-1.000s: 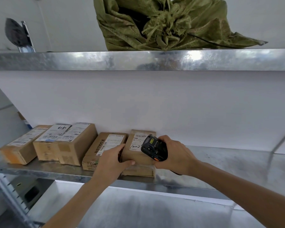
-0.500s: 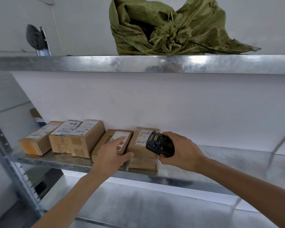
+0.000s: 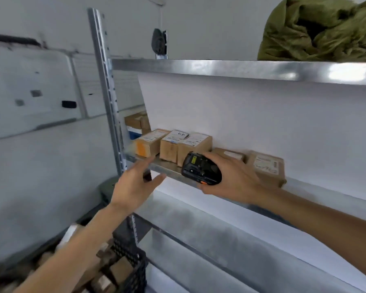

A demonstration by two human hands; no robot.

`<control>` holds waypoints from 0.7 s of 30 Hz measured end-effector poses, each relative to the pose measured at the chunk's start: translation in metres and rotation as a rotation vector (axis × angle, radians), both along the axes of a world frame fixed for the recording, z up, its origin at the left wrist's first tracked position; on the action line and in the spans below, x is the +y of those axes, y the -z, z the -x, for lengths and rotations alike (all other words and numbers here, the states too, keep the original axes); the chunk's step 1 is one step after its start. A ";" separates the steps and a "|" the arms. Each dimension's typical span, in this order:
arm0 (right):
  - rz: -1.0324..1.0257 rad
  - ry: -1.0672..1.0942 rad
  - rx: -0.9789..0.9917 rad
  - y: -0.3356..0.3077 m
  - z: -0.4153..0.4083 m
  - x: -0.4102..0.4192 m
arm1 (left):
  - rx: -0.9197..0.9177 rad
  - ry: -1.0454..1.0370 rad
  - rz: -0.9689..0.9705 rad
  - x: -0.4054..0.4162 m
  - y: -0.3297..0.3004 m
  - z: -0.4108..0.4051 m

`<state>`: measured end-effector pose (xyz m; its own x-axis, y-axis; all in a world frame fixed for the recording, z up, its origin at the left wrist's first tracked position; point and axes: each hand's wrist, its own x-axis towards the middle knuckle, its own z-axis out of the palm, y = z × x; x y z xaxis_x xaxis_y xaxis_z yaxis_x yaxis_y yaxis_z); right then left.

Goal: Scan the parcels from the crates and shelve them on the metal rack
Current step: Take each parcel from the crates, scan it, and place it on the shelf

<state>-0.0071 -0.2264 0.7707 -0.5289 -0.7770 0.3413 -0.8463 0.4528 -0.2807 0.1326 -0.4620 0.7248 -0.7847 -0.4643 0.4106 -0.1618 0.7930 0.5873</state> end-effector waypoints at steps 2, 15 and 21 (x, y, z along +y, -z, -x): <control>-0.006 -0.064 0.006 0.004 -0.019 -0.042 | -0.015 -0.119 -0.052 -0.035 0.006 -0.032; -0.192 -0.317 -0.102 0.125 -0.112 -0.287 | -0.123 -0.505 -0.302 -0.209 0.132 -0.212; -0.304 -0.358 -0.213 0.217 -0.101 -0.353 | -0.211 -0.597 -0.387 -0.256 0.224 -0.213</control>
